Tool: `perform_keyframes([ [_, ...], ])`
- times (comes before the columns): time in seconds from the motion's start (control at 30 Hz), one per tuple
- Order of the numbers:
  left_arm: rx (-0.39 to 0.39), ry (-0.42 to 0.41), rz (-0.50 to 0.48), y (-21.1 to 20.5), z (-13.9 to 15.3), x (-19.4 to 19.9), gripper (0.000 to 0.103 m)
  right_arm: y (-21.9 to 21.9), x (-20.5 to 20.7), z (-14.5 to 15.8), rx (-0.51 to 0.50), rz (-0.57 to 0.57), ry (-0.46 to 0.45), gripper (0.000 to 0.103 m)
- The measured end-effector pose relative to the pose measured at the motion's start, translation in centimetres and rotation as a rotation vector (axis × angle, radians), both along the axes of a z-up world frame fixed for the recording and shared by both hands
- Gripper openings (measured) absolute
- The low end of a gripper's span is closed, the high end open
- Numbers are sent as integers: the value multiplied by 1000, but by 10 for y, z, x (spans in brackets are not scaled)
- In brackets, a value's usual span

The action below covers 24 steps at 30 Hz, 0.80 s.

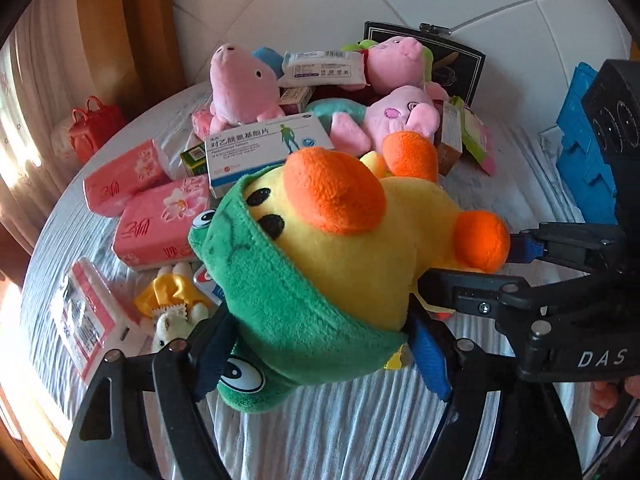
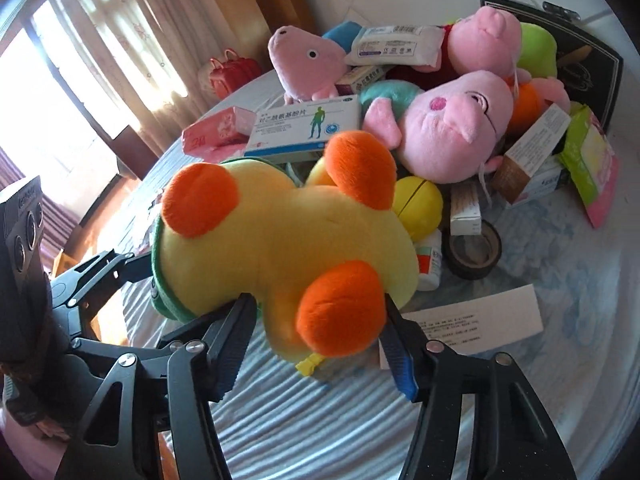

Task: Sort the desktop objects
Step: 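Carry the duck plush with both grippers over the crate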

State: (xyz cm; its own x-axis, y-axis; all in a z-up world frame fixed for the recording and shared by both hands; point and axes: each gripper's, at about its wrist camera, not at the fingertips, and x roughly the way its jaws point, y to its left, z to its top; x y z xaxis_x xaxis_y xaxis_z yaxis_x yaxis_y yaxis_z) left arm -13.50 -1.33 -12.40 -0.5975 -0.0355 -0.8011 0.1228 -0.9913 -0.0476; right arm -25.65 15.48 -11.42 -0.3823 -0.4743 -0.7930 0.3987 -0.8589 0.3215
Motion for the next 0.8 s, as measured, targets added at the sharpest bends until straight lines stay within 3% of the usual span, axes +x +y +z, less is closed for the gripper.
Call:
perform_keyframes([
  [0.17,7,23,-16,9,10,1,74,17,10,12,10,-37,22,47],
  [0.3,-15,98,-22,17,33,9,74,23,29,39,19,-35,127,46],
  [0.57,-37,309,-99,58,118,15,74,62,61,128,22,-127,319,46],
  [0.8,-15,491,-297,140,193,13,74,143,115,209,74,-320,478,46],
])
